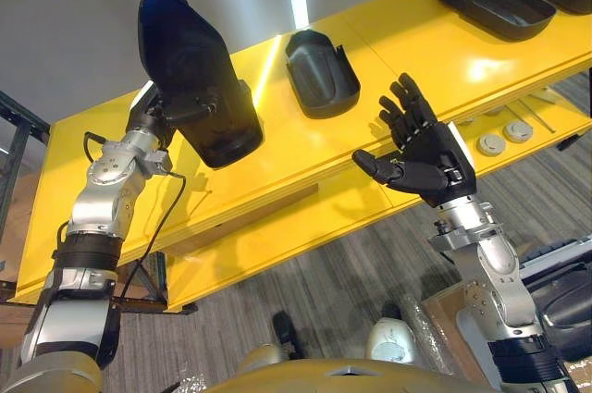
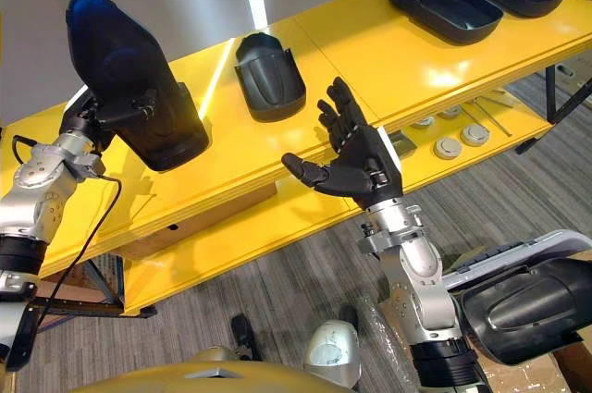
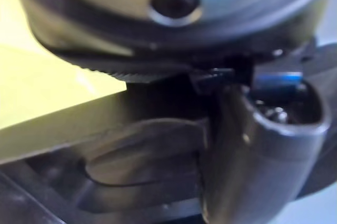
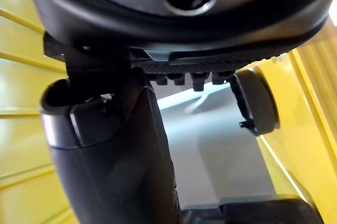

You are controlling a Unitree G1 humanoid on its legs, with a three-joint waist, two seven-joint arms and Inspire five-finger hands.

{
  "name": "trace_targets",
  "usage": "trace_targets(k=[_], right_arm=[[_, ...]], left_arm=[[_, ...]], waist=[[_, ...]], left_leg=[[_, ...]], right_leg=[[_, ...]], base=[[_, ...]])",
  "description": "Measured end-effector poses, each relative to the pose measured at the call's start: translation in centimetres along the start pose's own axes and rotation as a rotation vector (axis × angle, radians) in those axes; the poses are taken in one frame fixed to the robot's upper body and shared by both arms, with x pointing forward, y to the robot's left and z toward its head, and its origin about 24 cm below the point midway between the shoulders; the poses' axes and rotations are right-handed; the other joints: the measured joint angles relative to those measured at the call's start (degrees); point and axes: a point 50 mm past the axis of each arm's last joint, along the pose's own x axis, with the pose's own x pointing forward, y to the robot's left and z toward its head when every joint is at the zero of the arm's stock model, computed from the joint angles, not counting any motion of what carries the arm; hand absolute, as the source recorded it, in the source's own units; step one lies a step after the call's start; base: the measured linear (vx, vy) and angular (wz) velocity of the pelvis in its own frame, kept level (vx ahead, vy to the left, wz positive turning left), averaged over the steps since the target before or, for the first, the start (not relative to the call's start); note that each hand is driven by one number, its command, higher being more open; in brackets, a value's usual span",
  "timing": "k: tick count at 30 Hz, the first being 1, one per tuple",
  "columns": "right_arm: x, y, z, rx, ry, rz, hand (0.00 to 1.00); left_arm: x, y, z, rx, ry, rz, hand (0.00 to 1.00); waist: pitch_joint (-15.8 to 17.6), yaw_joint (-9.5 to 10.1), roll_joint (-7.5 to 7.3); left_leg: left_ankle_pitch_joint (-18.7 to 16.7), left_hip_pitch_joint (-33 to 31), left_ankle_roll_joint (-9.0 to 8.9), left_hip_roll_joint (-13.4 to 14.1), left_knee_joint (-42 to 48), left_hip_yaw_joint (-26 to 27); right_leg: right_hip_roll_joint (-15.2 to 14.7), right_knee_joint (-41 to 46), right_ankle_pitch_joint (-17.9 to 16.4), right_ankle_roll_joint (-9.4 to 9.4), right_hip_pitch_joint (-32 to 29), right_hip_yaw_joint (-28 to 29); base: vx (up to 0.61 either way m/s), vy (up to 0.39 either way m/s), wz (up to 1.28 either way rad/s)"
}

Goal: Walk over and take three plastic housings, then place them on the shelf

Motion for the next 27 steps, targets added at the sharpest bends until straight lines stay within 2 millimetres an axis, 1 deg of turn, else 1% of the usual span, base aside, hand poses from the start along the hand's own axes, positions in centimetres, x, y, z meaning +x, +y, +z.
trace_targets(k=[1,3,7,11,12,13,15,16,17,18,21,24,27], right_arm=[[0.0,0.2,-0.2,0.003,0.011,0.013,1.00],[0.1,0.6,-0.3,0.007,0.019,0.039,1.00],[0.3,1.1,-0.5,0.003,0.041,0.097,1.00],[1.9,3.0,0.1,0.013,-0.002,0.211,1.00],[2.6,3.8,0.4,0.017,-0.015,0.253,1.00],[3.2,4.9,1.1,0.021,-0.039,0.308,1.00],[3.6,6.0,1.7,0.027,-0.065,0.357,1.00],[4.1,6.9,2.3,0.029,-0.090,0.399,1.00],[4.2,7.0,2.4,0.028,-0.096,0.405,1.00],[4.6,7.5,2.9,0.028,-0.120,0.425,1.00],[5.5,7.8,3.9,0.020,-0.168,0.428,1.00],[5.9,7.9,4.2,-0.025,-0.184,0.416,1.00],[6.1,8.0,4.6,-0.045,-0.211,0.408,1.00]], left_arm=[[0.3,0.0,0.0,-0.006,0.012,0.001,0.00],[0.4,0.0,0.1,-0.010,0.021,0.009,0.00],[0.8,0.1,0.0,-0.008,0.049,0.024,0.00],[1.1,0.0,0.6,-0.011,0.029,0.022,0.00],[1.4,-0.1,1.2,-0.010,0.014,0.019,0.00],[1.7,-0.2,2.1,-0.009,-0.015,0.018,0.00],[1.9,-0.5,3.0,-0.005,-0.046,0.011,0.00],[2.1,-0.5,3.9,-0.006,-0.077,0.024,0.00],[2.2,-0.5,4.1,-0.006,-0.084,0.029,0.00],[2.4,-0.4,5.0,-0.008,-0.112,0.047,0.00],[2.7,-0.3,7.2,-0.014,-0.206,0.087,0.00],[2.7,-0.3,8.7,-0.019,-0.302,0.117,0.00],[2.4,-0.7,9.5,-0.014,-0.375,0.164,0.00]], waist=[[0.2,0.00,0.39],[0.3,-0.02,0.69],[0.3,-0.01,0.70],[1.9,-0.09,0.74],[2.5,0.05,0.71],[4.2,0.26,0.66],[4.8,0.55,0.45],[5.8,0.55,0.14],[6.2,0.55,0.04],[7.2,0.63,-0.39],[9.3,1.03,-1.13],[11.0,1.40,-1.68],[11.3,1.75,-1.84]], left_leg=[[0.0,0.0,0.03,0.0,0.0,0.0],[0.1,-0.1,0.07,0.0,0.0,0.2],[0.2,-0.3,0.16,-0.1,-0.1,0.2],[-0.1,-0.8,-0.19,-0.3,-0.2,0.0],[0.1,-1.4,-0.30,-0.4,-0.2,-0.2],[0.2,-1.6,-0.35,-0.4,-0.2,-0.5],[0.3,-2.7,-0.34,-0.4,-0.2,-0.7],[1.0,-3.3,-0.32,-0.4,-0.2,-0.8],[1.1,-3.4,-0.28,-0.4,-0.2,-0.8],[1.3,-3.7,-0.11,-0.5,-0.2,-0.9],[1.9,-5.5,-0.11,-0.6,-0.1,-1.2],[2.5,-6.6,0.31,-0.6,0.0,-1.7],[2.9,-7.4,0.70,-0.6,0.0,-1.8]], right_leg=[[0.0,0.1,0.0,0.00,-0.1,0.1],[-0.1,0.1,0.0,-0.04,-0.4,0.2],[-0.1,0.1,-0.2,0.02,-0.6,0.2],[-0.5,0.9,-0.3,0.23,-1.3,0.1],[-0.7,1.3,-0.3,0.24,-1.8,0.1],[-0.9,1.6,-0.2,0.29,-1.9,0.0],[-1.1,2.2,-0.2,0.29,-3.2,-0.2],[-1.3,2.7,-0.2,0.28,-3.9,-0.4],[-1.3,2.9,-0.3,0.27,-3.9,-0.4],[-1.5,3.4,-0.3,0.23,-4.4,-0.4],[-1.7,4.2,-0.2,0.29,-6.5,-0.3],[-1.7,4.8,-0.2,0.27,-7.7,-0.4],[-1.7,5.1,0.0,0.08,-8.5,-0.4]], base=[[0.00,0.000,0.00],[-0.02,-0.002,-0.03],[0.00,-0.001,-0.01],[-0.03,0.003,0.05],[-0.06,-0.008,0.14],[-0.07,-0.012,0.14],[-0.05,-0.024,0.14],[-0.04,-0.034,0.12],[-0.04,-0.044,0.09],[-0.04,-0.037,0.06],[-0.03,-0.045,0.07],[-0.01,-0.065,0.07],[0.04,-0.071,0.04]])
